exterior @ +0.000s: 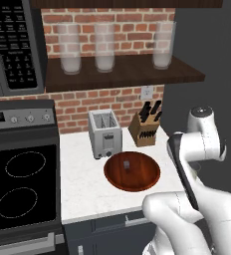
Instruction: Grab a lemon wedge from the fridge and one ice cube from the ice bowl, and put them in the glass of lemonade.
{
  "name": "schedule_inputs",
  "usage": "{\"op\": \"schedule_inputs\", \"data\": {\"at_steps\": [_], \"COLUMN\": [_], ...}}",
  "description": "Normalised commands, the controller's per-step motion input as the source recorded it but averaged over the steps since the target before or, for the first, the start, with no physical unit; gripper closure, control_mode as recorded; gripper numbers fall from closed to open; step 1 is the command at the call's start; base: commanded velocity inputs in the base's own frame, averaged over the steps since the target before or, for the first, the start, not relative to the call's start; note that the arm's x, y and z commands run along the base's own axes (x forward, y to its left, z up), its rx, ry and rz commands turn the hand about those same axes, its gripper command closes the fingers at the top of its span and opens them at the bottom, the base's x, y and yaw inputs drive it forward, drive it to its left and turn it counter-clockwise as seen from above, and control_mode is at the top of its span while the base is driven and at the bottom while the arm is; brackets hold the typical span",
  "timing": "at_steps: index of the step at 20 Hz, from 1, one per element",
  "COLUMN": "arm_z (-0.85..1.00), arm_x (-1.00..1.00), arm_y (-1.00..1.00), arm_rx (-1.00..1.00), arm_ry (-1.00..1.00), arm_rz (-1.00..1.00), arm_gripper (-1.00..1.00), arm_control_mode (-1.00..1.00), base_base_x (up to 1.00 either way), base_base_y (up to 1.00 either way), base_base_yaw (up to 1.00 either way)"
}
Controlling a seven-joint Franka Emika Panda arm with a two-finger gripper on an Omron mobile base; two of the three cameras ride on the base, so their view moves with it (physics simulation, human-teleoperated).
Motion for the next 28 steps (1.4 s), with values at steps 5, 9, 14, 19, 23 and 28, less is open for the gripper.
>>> {"op": "schedule_inputs", "data": {"at_steps": [5, 9, 14, 19, 23, 28], "arm_z": [-0.15, -0.17, -0.1, -0.04, -0.03, 0.0], "arm_x": [-0.03, 0.08, 0.1, 0.18, 0.11, 0.1], "arm_y": [0.0, -0.01, -0.03, 0.0, -0.01, -0.03], "arm_rx": [0.07, 0.02, 0.0, 0.0, 0.0, 0.0], "arm_ry": [-0.06, -0.01, 0.0, 0.0, 0.0, 0.0], "arm_rz": [-0.14, -0.12, -0.07, -0.04, -0.03, -0.01], "arm_gripper": [1.0, 1.0, 1.0, 1.0, 1.0, 1.0], "arm_control_mode": [-1.0, -1.0, -1.0, -1.0, -1.0, -1.0], "base_base_x": [0.0, 0.0, 0.0, 0.0, 0.0, 0.0], "base_base_y": [0.0, 0.0, 0.0, 0.0, 0.0, 0.0], "base_base_yaw": [0.0, 0.0, 0.0, 0.0, 0.0, 0.0]}}
